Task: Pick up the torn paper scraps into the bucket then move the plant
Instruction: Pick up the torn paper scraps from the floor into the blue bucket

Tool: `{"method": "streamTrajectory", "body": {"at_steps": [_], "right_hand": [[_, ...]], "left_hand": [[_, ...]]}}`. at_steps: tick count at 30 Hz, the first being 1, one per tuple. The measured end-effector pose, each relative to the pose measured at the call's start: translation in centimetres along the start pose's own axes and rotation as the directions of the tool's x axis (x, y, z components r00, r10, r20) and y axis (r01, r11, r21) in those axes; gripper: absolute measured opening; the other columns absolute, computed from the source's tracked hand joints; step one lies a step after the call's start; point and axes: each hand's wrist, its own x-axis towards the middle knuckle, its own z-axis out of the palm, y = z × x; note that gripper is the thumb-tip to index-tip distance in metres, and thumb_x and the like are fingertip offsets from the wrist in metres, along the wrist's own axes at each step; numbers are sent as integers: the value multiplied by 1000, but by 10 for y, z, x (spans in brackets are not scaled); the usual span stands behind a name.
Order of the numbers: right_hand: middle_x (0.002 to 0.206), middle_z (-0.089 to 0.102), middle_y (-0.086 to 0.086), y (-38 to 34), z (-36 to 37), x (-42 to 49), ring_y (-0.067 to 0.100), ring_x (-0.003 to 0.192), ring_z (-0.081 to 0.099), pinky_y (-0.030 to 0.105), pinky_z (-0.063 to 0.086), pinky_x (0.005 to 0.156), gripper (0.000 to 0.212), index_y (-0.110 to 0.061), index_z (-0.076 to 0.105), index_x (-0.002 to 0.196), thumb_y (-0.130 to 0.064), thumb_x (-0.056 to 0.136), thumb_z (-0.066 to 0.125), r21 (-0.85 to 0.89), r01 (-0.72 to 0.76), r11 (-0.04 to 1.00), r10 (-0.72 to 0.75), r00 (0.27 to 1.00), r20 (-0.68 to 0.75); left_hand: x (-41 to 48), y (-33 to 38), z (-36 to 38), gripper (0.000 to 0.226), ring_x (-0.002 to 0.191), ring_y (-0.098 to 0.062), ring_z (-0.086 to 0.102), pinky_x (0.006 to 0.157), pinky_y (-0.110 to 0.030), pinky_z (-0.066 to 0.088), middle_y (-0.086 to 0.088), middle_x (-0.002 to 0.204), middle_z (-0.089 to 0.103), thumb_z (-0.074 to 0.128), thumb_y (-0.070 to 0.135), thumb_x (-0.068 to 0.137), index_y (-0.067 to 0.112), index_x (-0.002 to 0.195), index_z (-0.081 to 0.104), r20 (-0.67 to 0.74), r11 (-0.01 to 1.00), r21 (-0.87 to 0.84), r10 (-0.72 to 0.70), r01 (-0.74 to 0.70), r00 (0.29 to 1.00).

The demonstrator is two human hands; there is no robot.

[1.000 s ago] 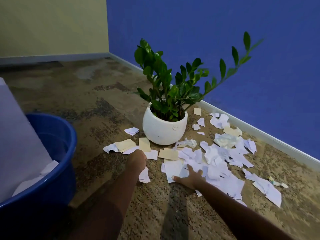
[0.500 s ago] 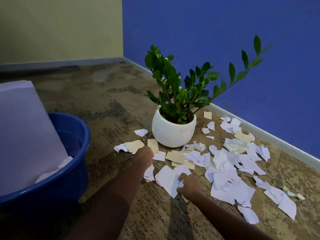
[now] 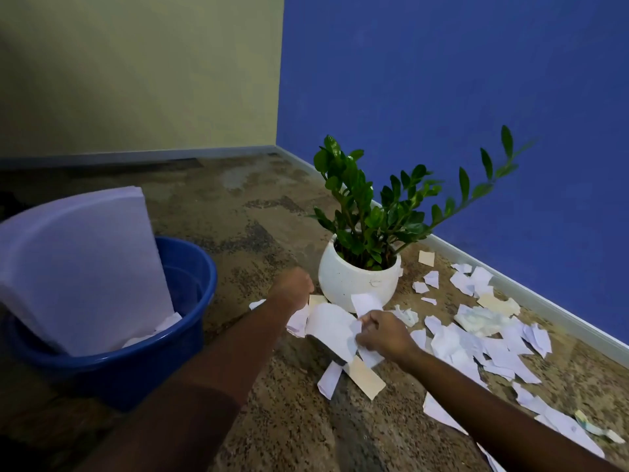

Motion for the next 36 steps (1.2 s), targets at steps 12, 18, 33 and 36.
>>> {"method": "streamTrajectory", "body": {"at_steps": [12,18,33,36], "right_hand": [[63,46,-2,-155,11,-1,20,74,53,36,50,73,26,-19,49,64,-2,76,66,43,344,938,-345,938,19],[89,61,10,-215,68,-5,21,82,54,25,44,64,23,-4,65,98,-6,75,66,43,480,876,-481,877,17],[129,53,19,-228,149,-15,34,116,52,38,44,94,33,-9,57,122,-7,89,54,-283,755,591,-601,647,470],[125,58,15,-224,136,-8,27,103,58,30,45,81,31,-12,65,114,-3,89,50,-288,776,561,-632,626,456]], "left_hand": [[-25,-18,-96,31,109,-34,59,91,-38,48,-21,120,63,40,-6,93,1,111,65,-465,993,-87,28,-77,885],[-40,-62,-140,25,109,-33,60,85,-34,46,-18,118,63,44,8,97,4,114,63,-656,997,-7,-58,71,753],[-45,-118,-145,40,122,-38,49,104,-46,40,-24,130,51,55,3,91,-2,129,45,-558,903,-137,-410,407,721],[-43,-113,-141,42,121,-37,50,101,-46,43,-24,130,50,55,1,90,0,130,42,-602,921,-200,-385,334,699]]}}
